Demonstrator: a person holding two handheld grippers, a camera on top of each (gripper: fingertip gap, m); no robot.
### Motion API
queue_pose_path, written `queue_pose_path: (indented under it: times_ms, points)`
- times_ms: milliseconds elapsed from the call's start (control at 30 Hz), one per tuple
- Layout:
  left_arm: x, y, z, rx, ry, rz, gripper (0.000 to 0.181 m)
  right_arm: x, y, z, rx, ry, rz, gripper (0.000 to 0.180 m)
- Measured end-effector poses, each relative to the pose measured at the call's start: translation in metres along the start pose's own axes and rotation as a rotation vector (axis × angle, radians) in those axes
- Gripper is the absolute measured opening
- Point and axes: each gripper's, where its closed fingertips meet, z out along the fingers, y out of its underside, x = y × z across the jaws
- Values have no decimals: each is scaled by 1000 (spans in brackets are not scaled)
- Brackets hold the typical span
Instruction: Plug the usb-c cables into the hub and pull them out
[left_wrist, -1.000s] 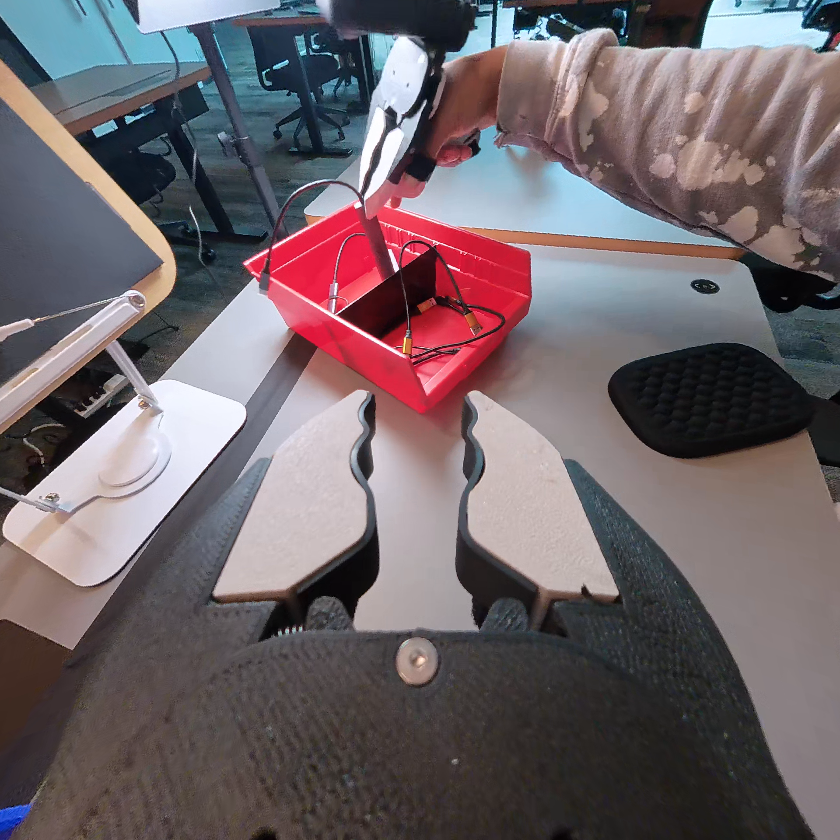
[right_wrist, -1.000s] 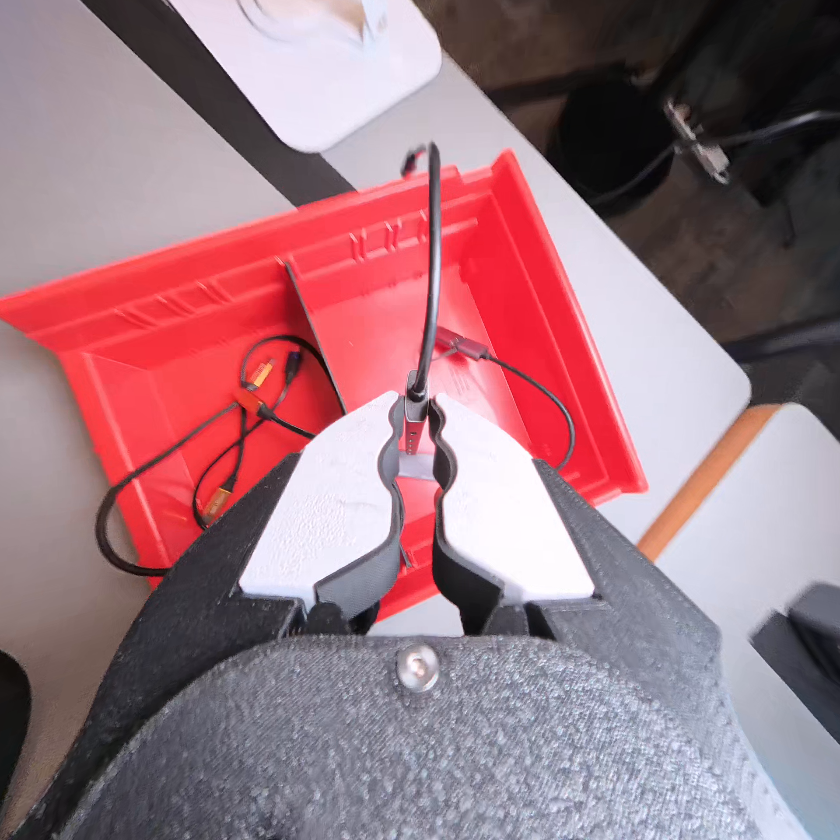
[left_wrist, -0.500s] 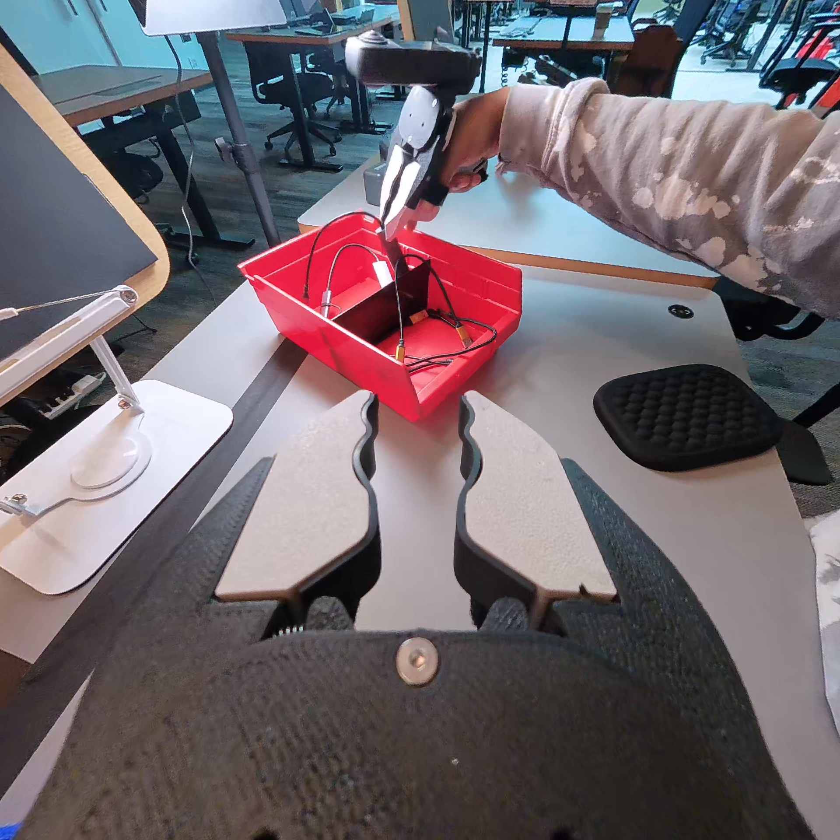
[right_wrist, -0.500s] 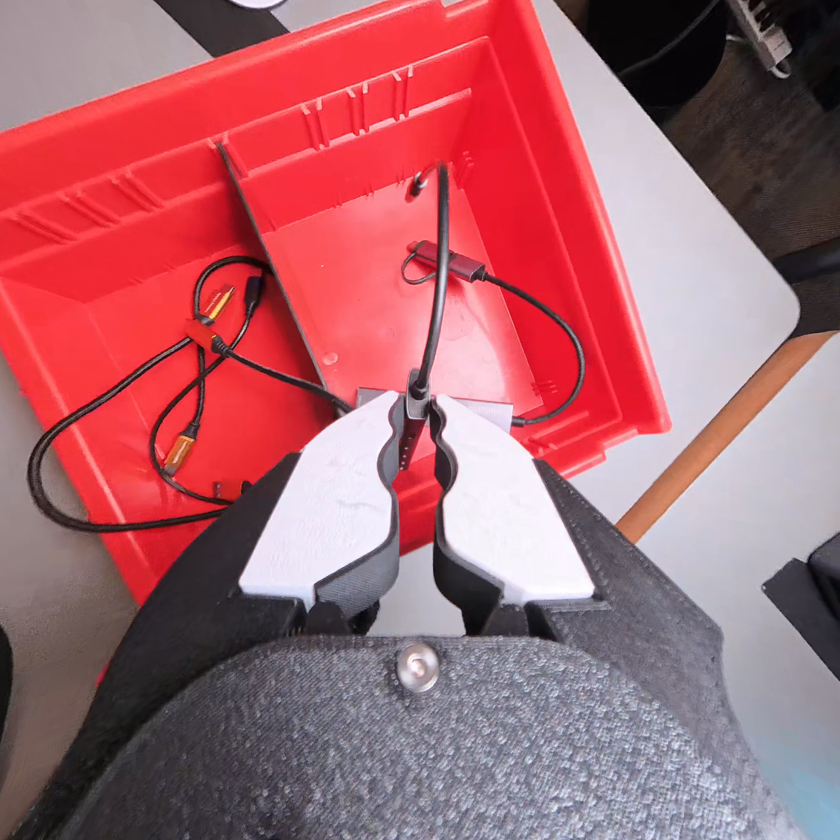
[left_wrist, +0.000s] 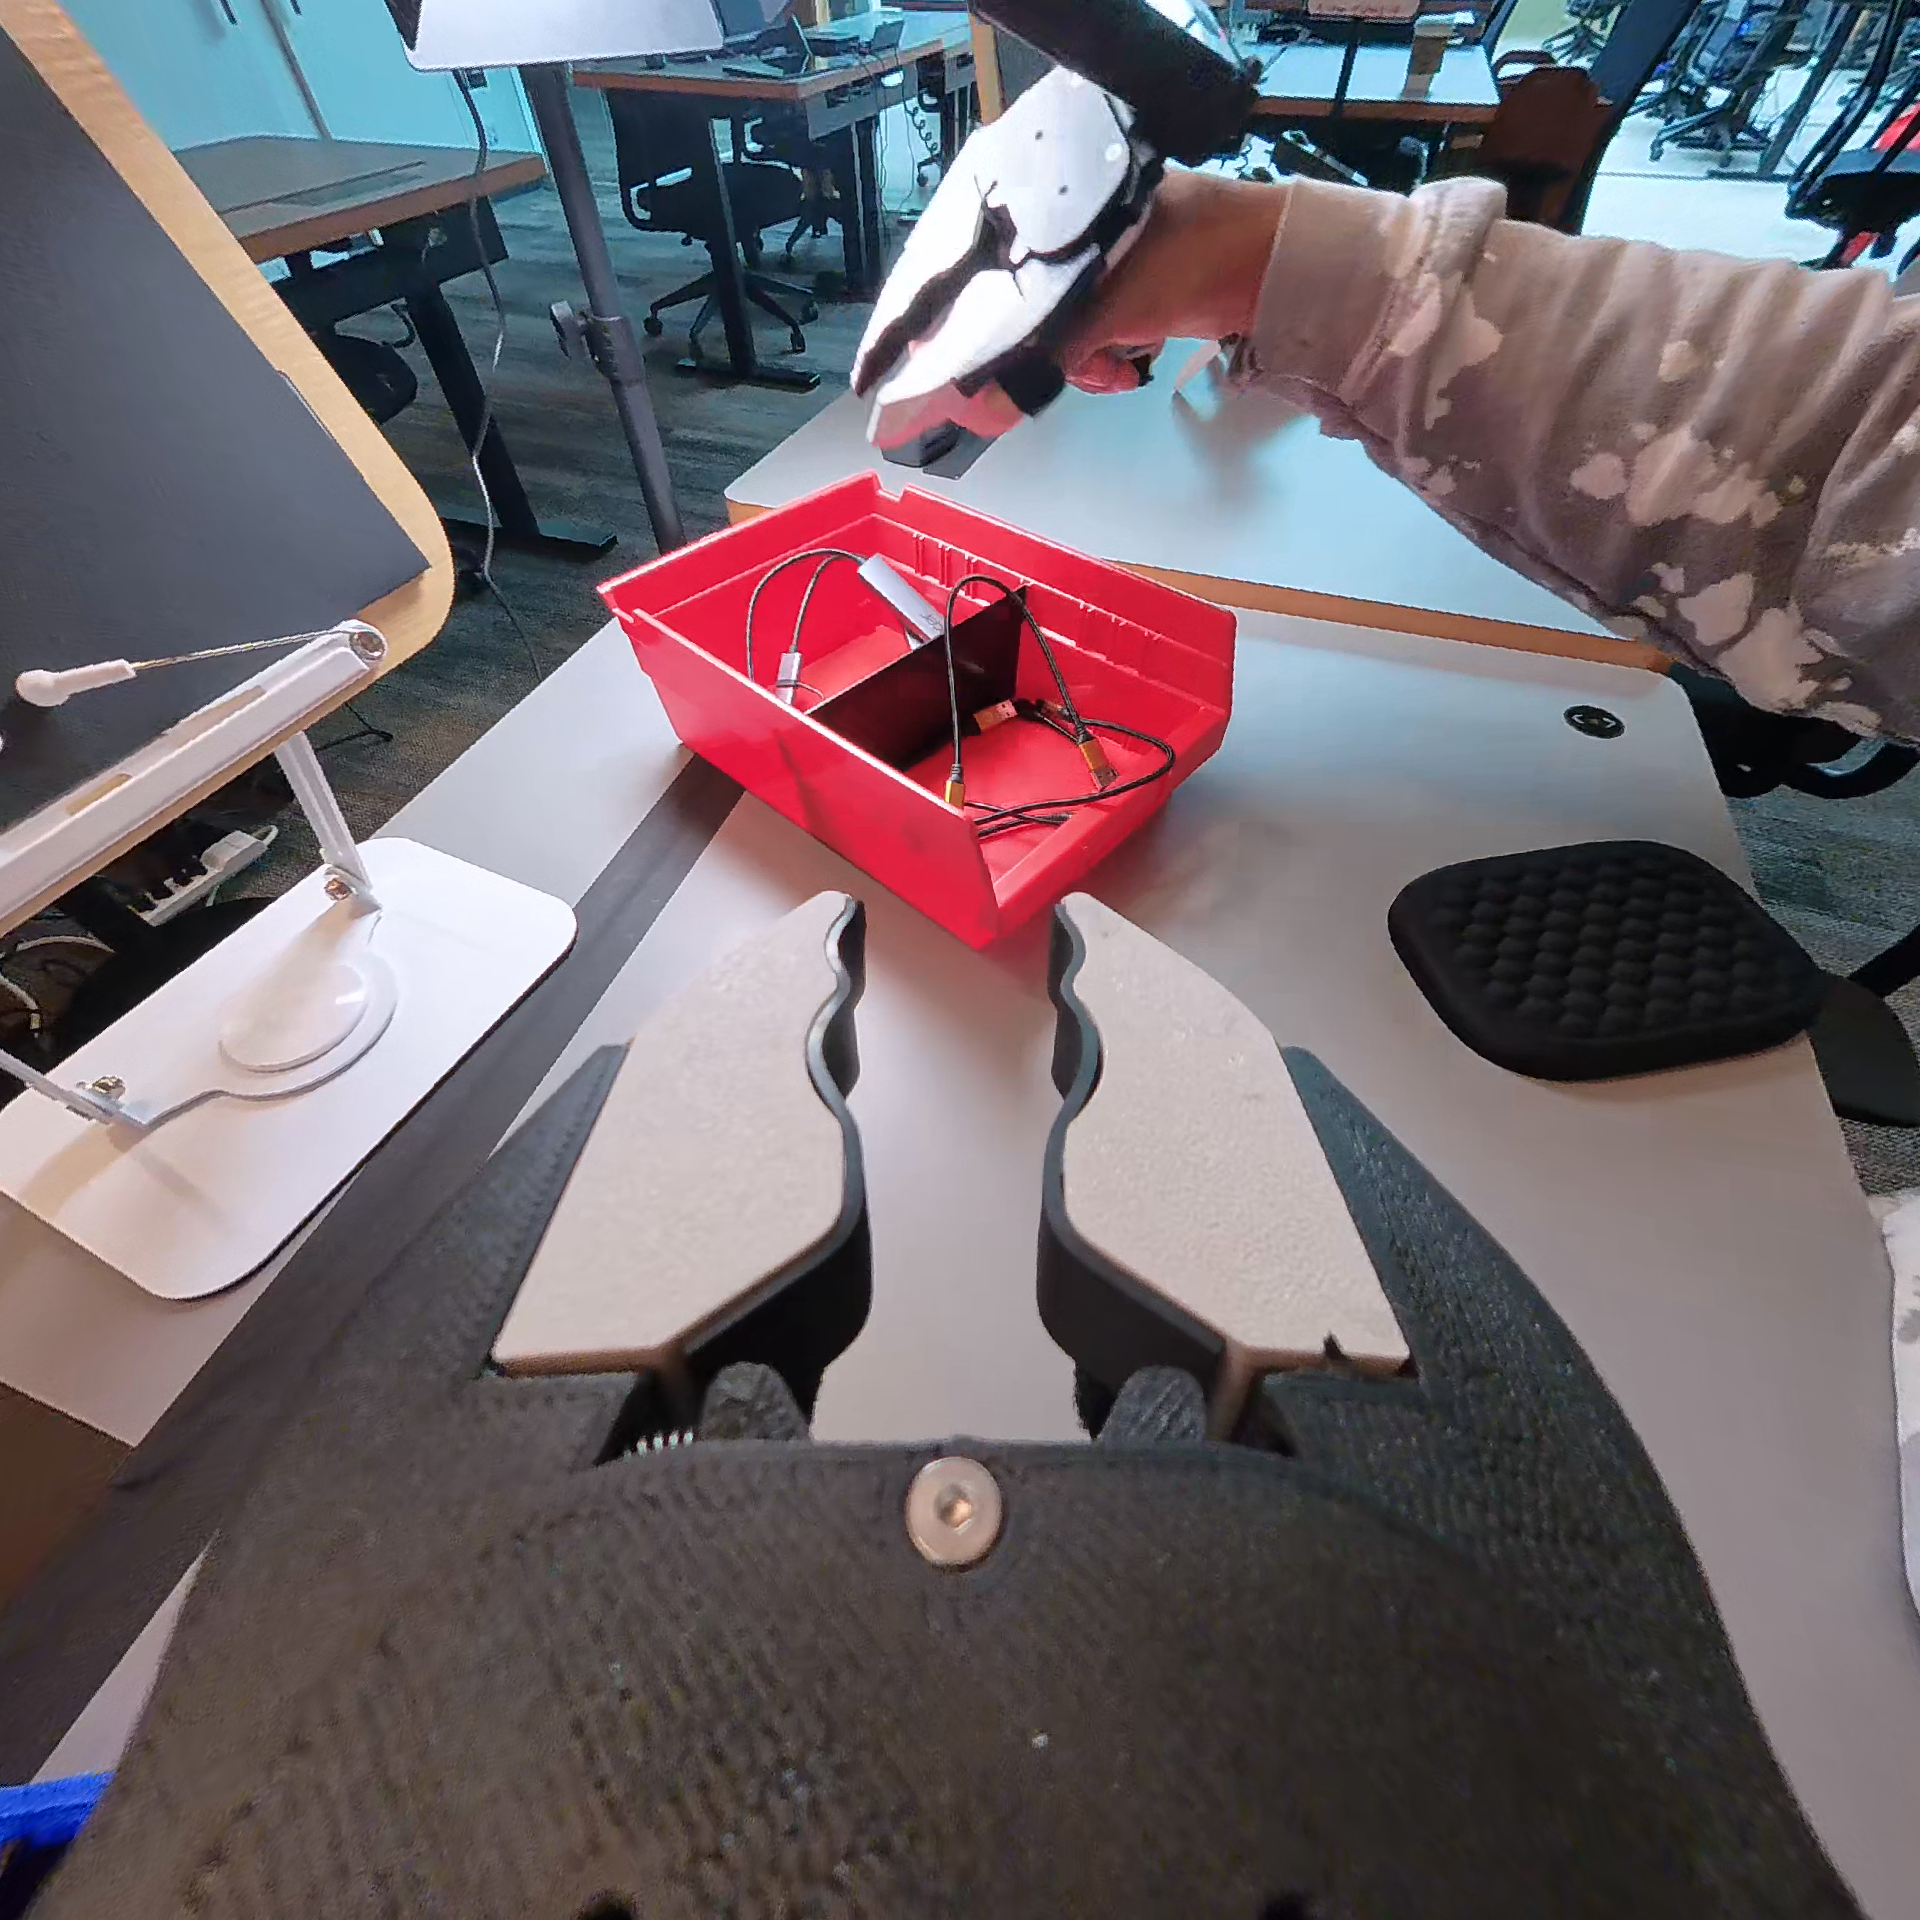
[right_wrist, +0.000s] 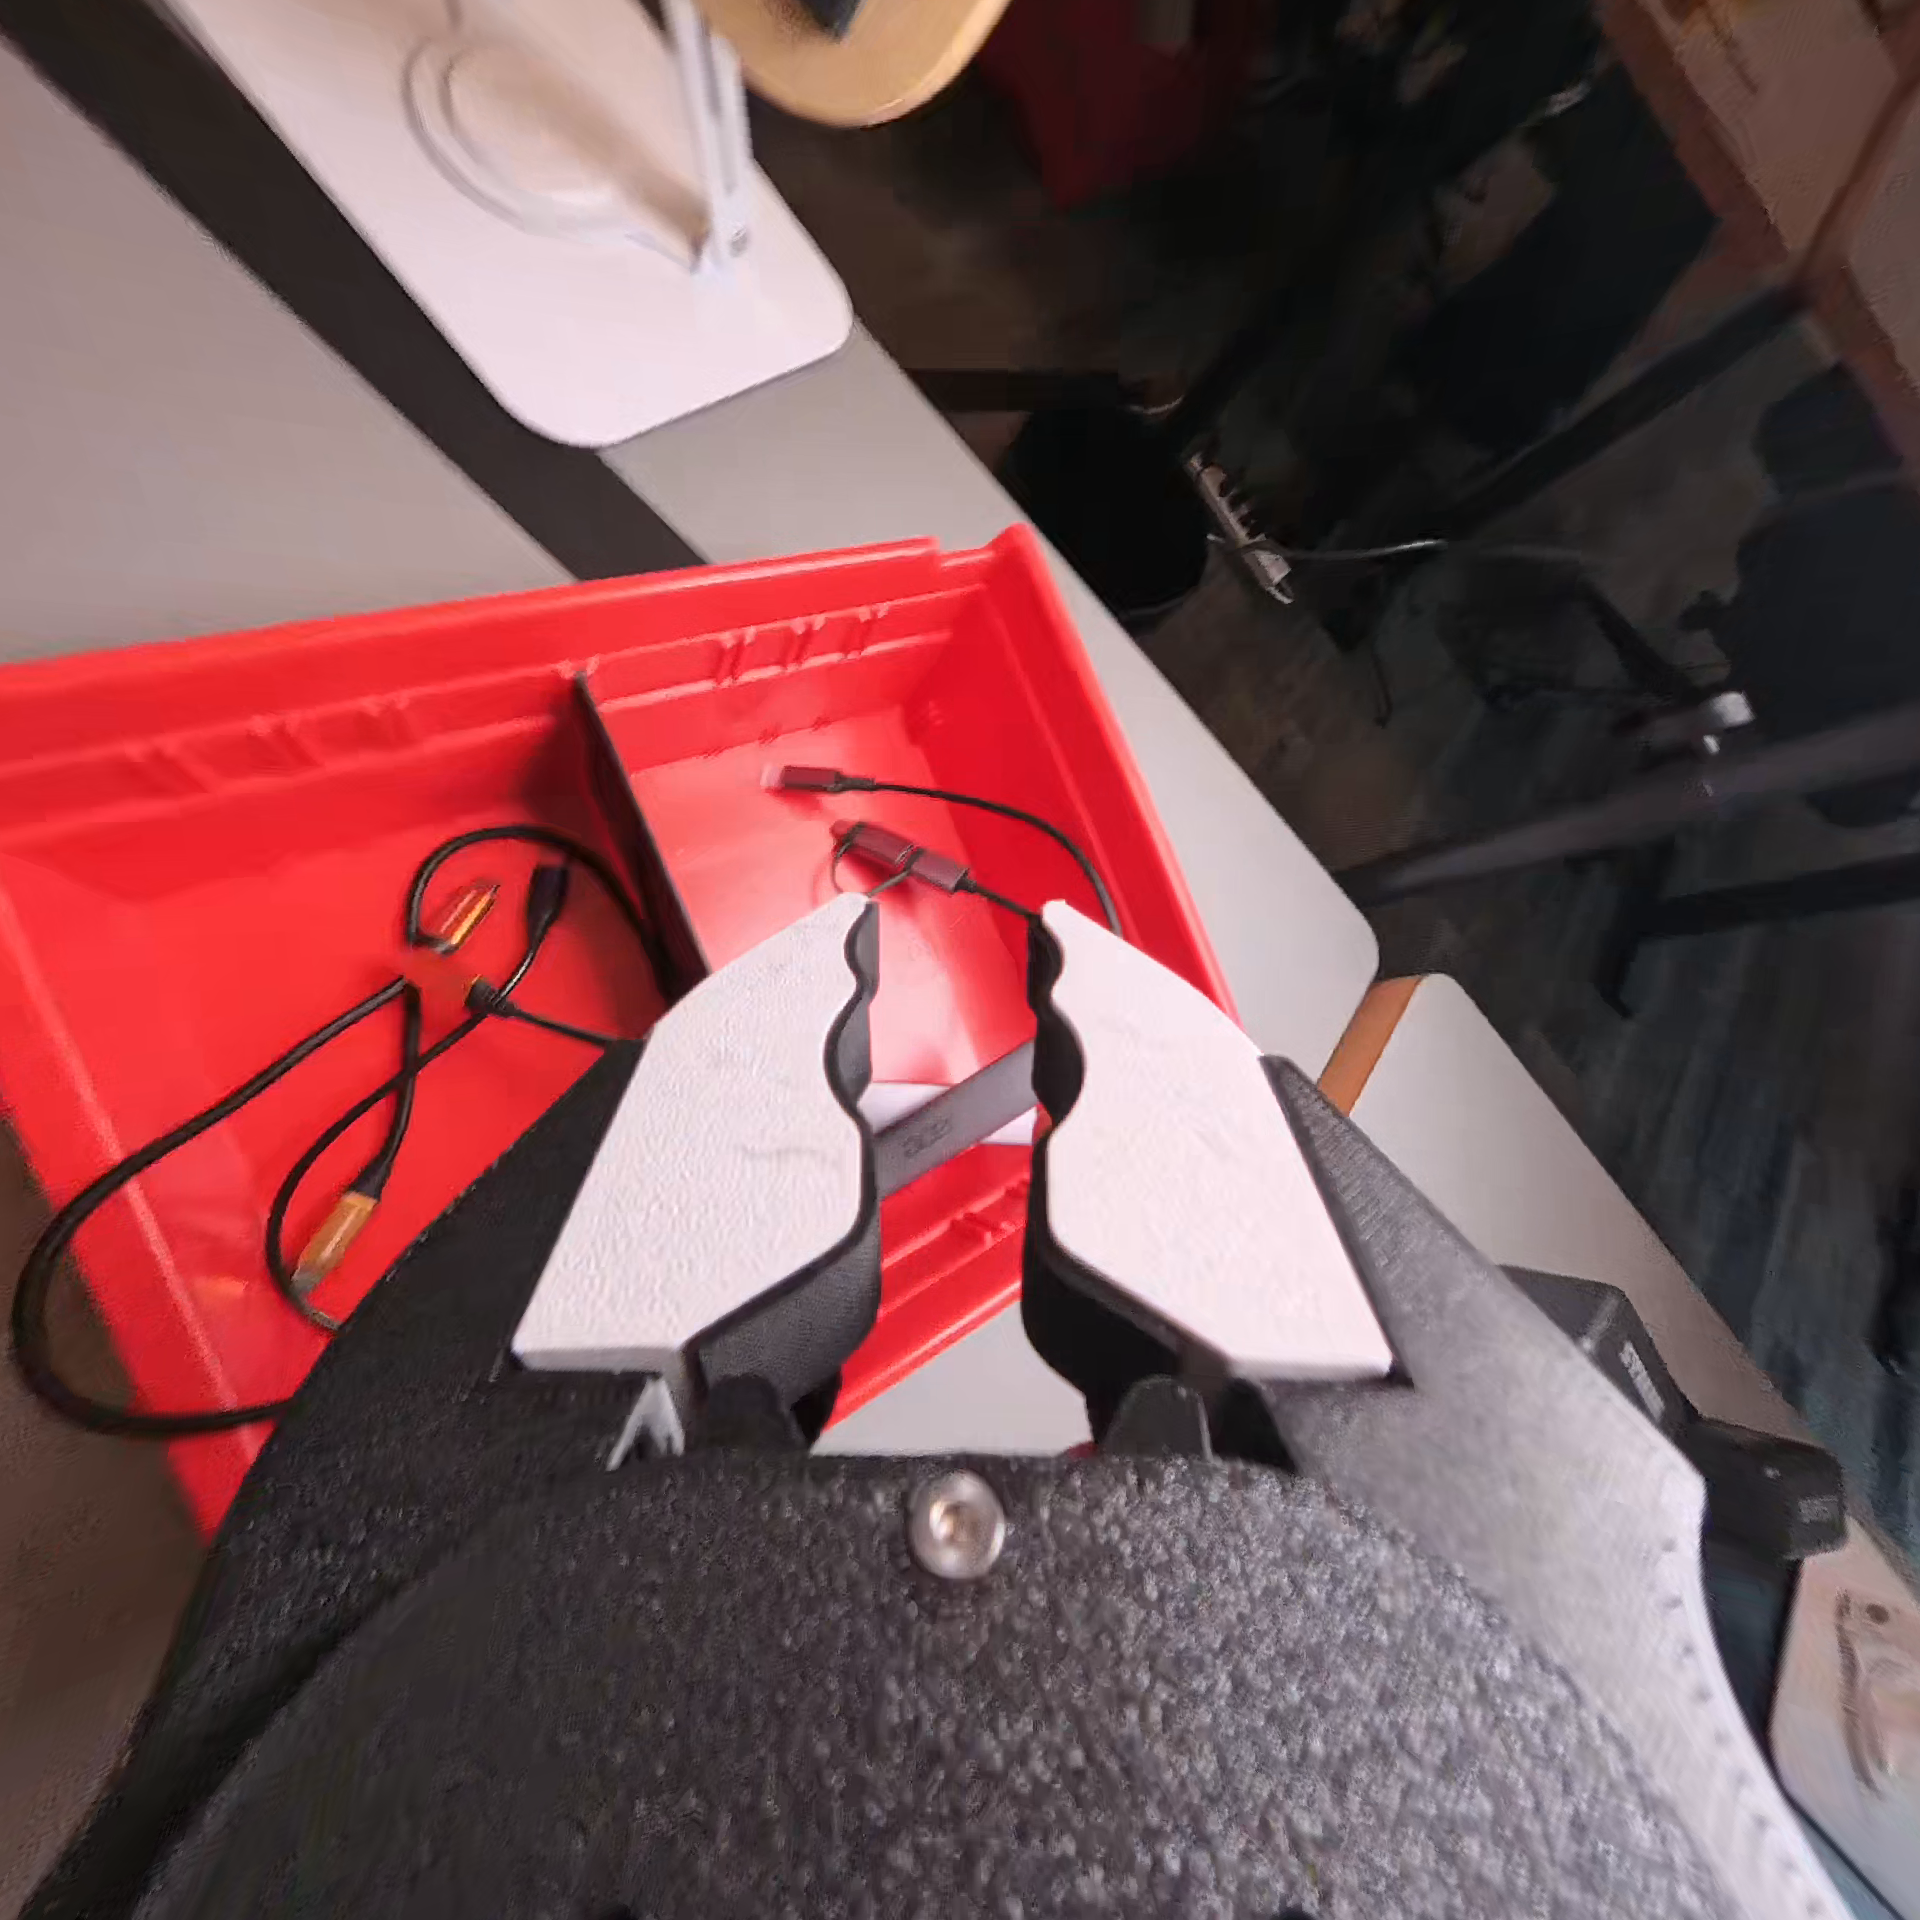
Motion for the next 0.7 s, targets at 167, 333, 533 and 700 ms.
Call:
queue_pose_path:
  times_ms: [167, 333, 533, 700]
  points:
    - [6, -3, 2, 2, 11, 7, 34, -39, 53, 9, -295, -43, -274, 32]
    - [16, -4, 3, -12, 11, 40, 33, -32, 104, 36, -476, -29, -272, 32]
    - [9, -4, -1, -2, 4, 32, 32, -37, 76, 20, -379, -62, -299, 5]
    - [5, 1, 4, -9, 13, 7, 32, -20, 34, -10, -331, 138, -355, 4]
